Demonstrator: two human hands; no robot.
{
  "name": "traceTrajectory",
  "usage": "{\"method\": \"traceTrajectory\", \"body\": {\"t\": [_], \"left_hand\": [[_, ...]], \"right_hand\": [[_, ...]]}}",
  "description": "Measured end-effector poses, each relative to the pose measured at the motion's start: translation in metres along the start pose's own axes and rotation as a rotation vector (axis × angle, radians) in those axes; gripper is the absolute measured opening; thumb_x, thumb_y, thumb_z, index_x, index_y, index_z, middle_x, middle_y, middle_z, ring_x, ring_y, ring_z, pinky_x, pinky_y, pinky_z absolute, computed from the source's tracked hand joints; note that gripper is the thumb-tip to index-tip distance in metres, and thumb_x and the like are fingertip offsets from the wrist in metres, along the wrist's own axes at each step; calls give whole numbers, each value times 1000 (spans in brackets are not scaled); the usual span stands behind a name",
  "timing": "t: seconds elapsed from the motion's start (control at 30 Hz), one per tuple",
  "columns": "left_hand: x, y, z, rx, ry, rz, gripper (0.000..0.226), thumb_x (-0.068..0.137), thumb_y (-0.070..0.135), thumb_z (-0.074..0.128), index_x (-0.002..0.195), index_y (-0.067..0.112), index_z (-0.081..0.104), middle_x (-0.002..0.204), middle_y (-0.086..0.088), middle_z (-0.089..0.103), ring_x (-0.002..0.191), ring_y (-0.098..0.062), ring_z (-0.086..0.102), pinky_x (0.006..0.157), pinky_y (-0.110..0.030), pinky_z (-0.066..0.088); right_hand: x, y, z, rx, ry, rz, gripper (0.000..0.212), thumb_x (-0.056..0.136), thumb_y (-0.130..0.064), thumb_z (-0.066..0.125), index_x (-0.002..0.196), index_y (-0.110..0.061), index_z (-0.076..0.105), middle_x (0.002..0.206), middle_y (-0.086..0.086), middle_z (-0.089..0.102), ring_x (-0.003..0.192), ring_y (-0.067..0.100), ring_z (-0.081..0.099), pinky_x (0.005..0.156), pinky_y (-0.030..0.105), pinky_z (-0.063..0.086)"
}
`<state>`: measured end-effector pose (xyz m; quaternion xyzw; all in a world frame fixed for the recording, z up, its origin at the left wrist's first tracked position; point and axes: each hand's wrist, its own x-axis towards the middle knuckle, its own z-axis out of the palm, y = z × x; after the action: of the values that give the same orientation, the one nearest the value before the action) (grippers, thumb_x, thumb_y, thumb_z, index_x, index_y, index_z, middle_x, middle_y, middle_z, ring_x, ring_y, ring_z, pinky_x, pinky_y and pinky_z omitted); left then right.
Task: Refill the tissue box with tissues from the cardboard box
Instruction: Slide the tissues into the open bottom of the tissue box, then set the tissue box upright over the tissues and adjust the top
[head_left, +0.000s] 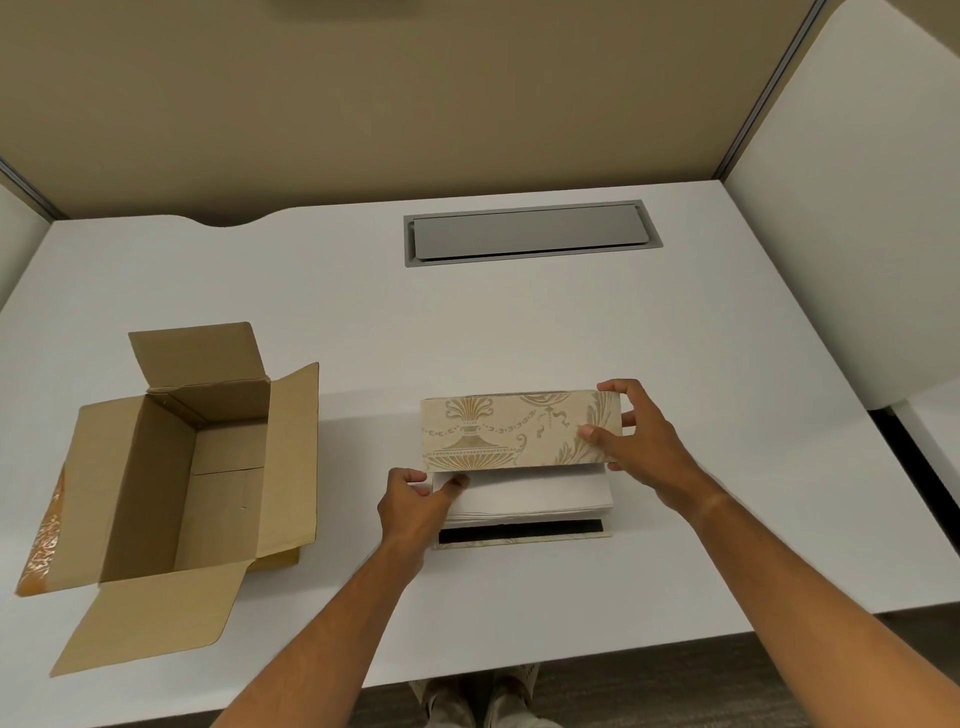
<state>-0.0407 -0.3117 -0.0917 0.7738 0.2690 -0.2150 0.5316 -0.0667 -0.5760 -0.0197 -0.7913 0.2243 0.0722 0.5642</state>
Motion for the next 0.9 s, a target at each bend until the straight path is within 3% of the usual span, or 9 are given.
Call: {"method": "traceTrajectory", "body": {"t": [0.17, 0.3, 0.6, 0.7, 0.9], "left_hand": [[2, -1, 0, -7, -7, 0, 56, 66, 40, 85, 102, 24, 46, 95, 1, 56, 89, -20, 57, 57, -26, 43], [3, -2, 0, -9, -9, 1, 53, 66, 39, 85, 99, 24, 47, 93, 3, 58, 84, -14, 57, 56, -24, 44], [-1, -4, 2, 23, 3, 46, 38, 73, 27, 81, 84, 28, 44, 87, 5, 57, 74, -7, 56, 36, -9, 37], [-1, -8, 0, 35, 2, 73, 34, 75, 26, 80, 84, 24, 47, 86, 3, 59, 74, -9, 57, 37, -9, 39], [10, -18, -9, 67, -40, 104, 30, 73, 23, 81, 87, 7, 61, 85, -8, 67, 74, -16, 59, 61, -25, 49]], "right_hand": [[-7, 9, -3, 79, -5, 16, 43, 87, -20, 73, 113, -44, 49, 106, 0, 66, 97, 10, 61, 59, 22, 57], [-14, 16, -3, 130, -8, 19, 45, 87, -12, 72, 112, -43, 51, 109, 6, 64, 98, 20, 65, 66, 29, 60], [-22, 28, -6, 250, -52, 51, 49, 87, 3, 67, 106, -42, 57, 113, 12, 63, 97, 25, 68, 64, 29, 60], [-24, 33, -5, 271, -73, 57, 56, 85, 8, 67, 106, -42, 57, 115, 11, 62, 103, 29, 66, 67, 31, 60], [-25, 36, -4, 281, -82, 63, 60, 82, 12, 67, 105, -42, 56, 114, 9, 61, 103, 28, 65, 68, 33, 61]]}}
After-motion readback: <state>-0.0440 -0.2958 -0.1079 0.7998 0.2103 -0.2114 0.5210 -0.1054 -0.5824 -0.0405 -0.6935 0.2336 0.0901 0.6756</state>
